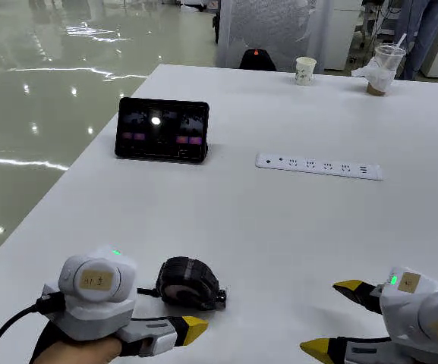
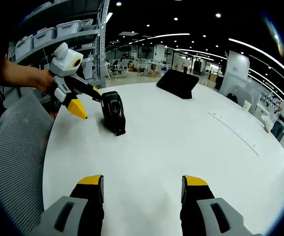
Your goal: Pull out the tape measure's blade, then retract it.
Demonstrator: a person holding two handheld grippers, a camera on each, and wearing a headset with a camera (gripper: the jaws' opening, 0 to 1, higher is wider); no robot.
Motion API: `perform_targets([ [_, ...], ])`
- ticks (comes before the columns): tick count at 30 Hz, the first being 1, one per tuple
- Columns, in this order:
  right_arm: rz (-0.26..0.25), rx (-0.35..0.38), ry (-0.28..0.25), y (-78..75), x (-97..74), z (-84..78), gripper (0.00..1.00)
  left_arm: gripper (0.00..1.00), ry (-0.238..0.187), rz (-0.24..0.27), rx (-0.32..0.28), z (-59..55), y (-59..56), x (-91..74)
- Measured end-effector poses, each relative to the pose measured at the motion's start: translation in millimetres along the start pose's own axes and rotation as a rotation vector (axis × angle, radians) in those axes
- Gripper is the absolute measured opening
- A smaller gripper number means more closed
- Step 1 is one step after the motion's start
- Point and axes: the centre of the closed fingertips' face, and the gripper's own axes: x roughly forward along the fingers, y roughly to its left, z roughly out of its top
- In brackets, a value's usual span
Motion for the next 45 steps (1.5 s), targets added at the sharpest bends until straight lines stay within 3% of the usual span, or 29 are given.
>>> perform_targets([
  [4, -0.013, 0.011, -0.004, 0.8, -6.9, -2.8, 0.66, 0.84, -0.016, -0.024, 0.018, 0.4, -5.5, -3.3],
  [6, -0.018, 0.032, -0.025, 2.4, -11.1, -1.4, 0.68, 0.84, -0.041, -0.033, 0.048, 4.2, -9.8, -6.2],
  [11, -0.034, 0.057, -0.044, 6.9, -17.9, -1.5, 0.73, 0.86, -0.051, -0.06, 0.114, 4.5, -17.4, -11.2],
  [24, -0.052, 0.123, -0.085, 19.3, -36.0, -11.6, 0.81, 0.94, -0.115, -0.112, 0.146, 4.2, -27.4, -25.4],
  [36, -0.051, 0.14, -0.13, 27.5, -45.6, -11.3, 0.91, 0.99, -0.128, -0.142, 0.185, -1.6, -39.3, -34.9],
  [45, -0.055, 0.146, -0.143, 31.8, -51.4, -14.1, 0.97, 0.99, -0.15, -0.136, 0.215, -2.7, -39.5, -41.5],
])
